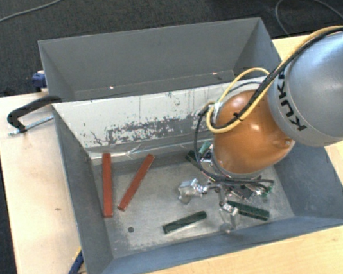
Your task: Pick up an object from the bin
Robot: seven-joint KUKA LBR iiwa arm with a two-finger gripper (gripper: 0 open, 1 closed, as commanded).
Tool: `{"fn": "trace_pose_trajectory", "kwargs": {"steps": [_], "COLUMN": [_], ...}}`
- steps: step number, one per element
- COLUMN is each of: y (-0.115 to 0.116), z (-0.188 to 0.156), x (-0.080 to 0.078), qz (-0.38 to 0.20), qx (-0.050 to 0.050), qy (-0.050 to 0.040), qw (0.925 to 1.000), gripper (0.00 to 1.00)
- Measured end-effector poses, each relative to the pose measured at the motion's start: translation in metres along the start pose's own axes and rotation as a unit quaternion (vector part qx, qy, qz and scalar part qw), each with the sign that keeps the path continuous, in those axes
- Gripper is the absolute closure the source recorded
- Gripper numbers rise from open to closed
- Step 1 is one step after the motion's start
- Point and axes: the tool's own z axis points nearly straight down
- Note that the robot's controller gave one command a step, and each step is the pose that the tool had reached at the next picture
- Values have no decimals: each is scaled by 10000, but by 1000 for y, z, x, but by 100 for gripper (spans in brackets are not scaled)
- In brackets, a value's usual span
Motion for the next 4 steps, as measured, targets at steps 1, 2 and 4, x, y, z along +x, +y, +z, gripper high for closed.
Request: {"fn": "trace_pose_trajectory", "kwargs": {"steps": [1,2,4], "y": [36,59,29], "z": [2,-75,6], "x": [-47,-64,-25], "qz": [-1238,-2386,-1705], "qx": [10,27,-15], "qy": [-31,-48,22], "qw": [9923,9711,9854], "gripper": [0,0,0]}}
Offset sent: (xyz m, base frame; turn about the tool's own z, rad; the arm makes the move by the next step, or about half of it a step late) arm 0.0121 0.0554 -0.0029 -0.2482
